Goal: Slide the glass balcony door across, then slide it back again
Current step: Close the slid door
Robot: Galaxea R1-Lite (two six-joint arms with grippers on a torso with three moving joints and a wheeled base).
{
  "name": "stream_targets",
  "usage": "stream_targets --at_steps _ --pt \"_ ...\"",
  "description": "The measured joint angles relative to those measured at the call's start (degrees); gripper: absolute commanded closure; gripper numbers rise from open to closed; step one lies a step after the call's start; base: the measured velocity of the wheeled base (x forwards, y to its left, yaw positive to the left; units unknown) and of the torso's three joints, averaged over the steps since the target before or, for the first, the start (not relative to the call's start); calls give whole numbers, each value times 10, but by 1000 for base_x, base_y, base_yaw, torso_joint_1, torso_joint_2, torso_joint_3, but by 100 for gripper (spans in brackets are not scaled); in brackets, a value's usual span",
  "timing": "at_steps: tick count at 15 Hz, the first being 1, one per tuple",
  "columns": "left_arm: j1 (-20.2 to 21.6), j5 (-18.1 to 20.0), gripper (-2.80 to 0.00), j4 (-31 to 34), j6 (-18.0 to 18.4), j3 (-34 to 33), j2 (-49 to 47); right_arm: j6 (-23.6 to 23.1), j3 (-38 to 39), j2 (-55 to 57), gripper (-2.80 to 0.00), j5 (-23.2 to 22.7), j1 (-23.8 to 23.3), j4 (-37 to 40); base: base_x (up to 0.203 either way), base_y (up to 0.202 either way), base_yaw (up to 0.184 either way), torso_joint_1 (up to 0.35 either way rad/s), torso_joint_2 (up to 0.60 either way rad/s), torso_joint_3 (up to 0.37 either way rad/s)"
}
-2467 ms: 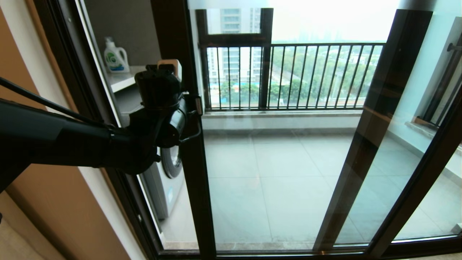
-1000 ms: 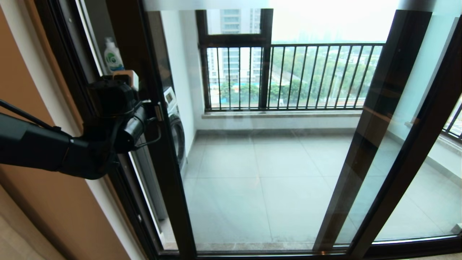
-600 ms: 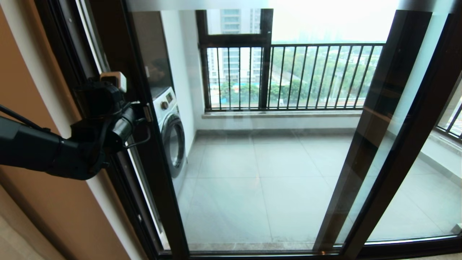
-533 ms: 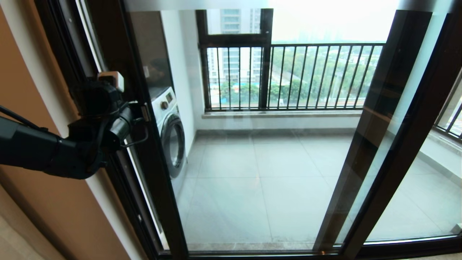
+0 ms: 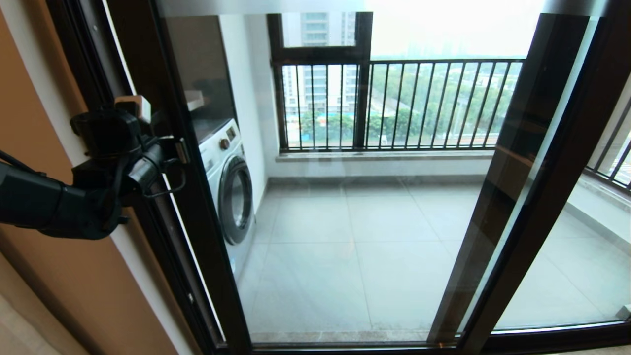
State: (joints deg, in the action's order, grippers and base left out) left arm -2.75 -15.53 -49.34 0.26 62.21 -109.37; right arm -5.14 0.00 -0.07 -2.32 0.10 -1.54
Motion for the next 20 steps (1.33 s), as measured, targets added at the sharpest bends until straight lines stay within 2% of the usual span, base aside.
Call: stream_targets --at_steps 6,20 --pt "31 19 0 0 7 3 -2 0 0 0 0 0 0 0 0 0 0 0 0 0" --pt "79 23 0 -3 12 40 -30 0 0 0 0 0 0 0 0 0 0 0 0 0"
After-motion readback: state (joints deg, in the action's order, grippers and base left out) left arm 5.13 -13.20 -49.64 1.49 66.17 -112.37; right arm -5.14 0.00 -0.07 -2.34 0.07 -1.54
